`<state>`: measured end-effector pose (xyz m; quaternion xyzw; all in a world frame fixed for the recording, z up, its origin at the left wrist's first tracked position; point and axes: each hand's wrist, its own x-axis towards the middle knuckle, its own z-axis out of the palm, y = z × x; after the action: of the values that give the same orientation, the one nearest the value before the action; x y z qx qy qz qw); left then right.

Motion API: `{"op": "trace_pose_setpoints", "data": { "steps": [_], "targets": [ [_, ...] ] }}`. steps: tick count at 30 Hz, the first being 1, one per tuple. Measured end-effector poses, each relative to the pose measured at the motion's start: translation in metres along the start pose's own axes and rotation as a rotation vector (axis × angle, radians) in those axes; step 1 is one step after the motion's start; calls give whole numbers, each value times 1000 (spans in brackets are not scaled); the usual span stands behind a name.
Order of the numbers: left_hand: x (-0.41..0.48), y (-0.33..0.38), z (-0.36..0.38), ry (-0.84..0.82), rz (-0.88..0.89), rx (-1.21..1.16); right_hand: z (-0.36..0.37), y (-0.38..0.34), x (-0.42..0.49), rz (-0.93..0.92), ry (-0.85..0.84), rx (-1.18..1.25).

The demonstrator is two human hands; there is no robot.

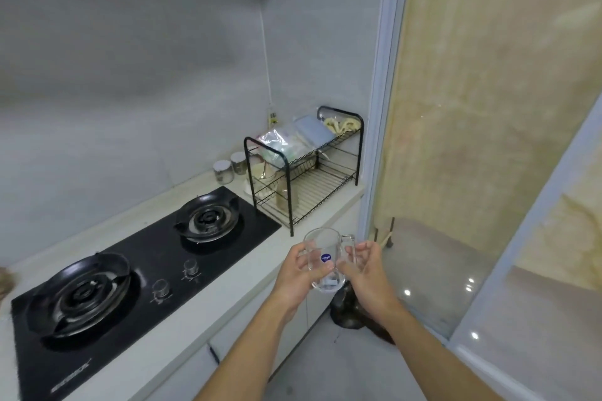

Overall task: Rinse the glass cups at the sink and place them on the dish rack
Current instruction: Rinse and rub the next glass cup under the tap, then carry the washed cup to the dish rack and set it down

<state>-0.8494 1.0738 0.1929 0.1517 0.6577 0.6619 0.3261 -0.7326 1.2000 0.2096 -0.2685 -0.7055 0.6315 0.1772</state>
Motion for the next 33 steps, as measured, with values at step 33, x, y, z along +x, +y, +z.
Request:
{"op": "trace_pose_setpoints", "data": {
  "steps": [33],
  "targets": [
    [395,42,52,489,-536,-328,-49,27,463,-263,-702,-1035]
  ]
}}
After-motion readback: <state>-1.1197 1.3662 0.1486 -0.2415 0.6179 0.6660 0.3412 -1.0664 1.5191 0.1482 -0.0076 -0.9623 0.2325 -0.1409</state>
